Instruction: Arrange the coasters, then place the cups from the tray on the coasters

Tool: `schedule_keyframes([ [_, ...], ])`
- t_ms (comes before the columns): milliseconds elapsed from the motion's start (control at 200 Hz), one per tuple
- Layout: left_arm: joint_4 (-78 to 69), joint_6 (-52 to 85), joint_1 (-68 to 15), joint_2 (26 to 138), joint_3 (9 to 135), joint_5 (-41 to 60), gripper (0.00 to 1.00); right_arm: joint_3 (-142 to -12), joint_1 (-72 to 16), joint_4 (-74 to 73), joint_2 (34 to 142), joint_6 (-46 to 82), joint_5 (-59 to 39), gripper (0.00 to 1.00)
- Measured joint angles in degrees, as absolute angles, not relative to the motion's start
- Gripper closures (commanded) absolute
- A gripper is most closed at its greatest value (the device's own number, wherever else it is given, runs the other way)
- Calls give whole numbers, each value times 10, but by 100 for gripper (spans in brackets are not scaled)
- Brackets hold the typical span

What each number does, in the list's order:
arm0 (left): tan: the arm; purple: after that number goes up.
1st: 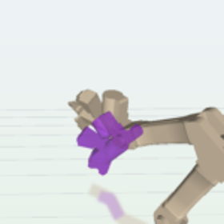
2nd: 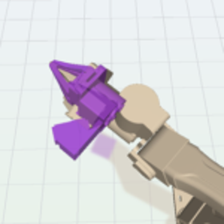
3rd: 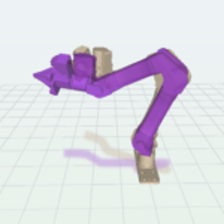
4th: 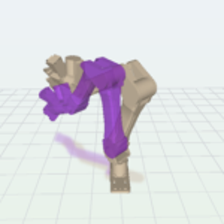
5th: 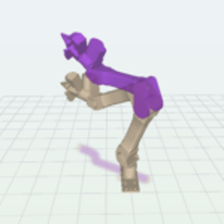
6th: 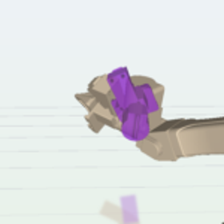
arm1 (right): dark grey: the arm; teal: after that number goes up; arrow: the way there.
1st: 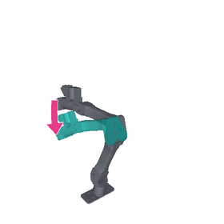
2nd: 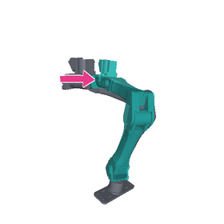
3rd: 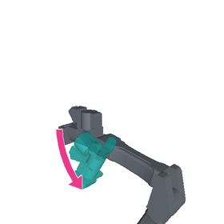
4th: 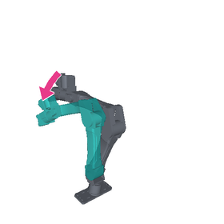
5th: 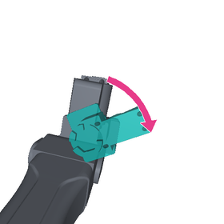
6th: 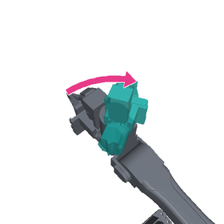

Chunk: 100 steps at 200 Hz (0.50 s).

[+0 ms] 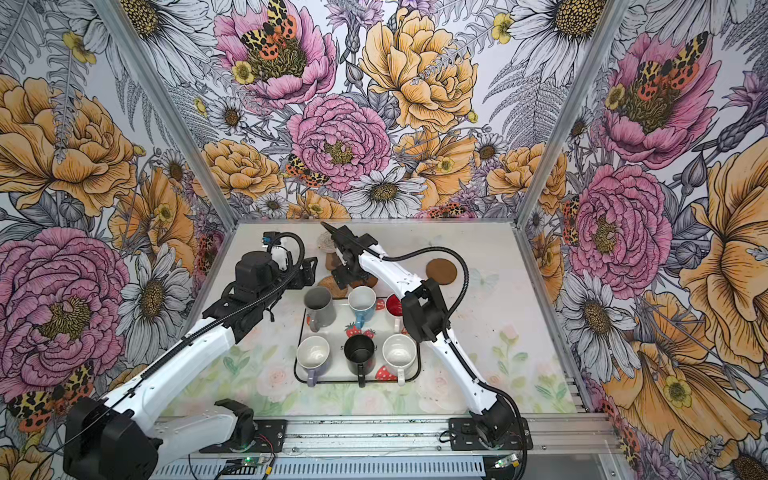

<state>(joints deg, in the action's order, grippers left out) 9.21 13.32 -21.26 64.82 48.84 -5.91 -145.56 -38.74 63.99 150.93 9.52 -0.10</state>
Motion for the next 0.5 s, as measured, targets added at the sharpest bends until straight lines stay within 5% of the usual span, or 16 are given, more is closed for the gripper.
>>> schedule_keyframes([
  [500, 92, 131, -213, 647, 485, -65, 5, -1488, -390, 638, 1545, 95, 58, 7],
])
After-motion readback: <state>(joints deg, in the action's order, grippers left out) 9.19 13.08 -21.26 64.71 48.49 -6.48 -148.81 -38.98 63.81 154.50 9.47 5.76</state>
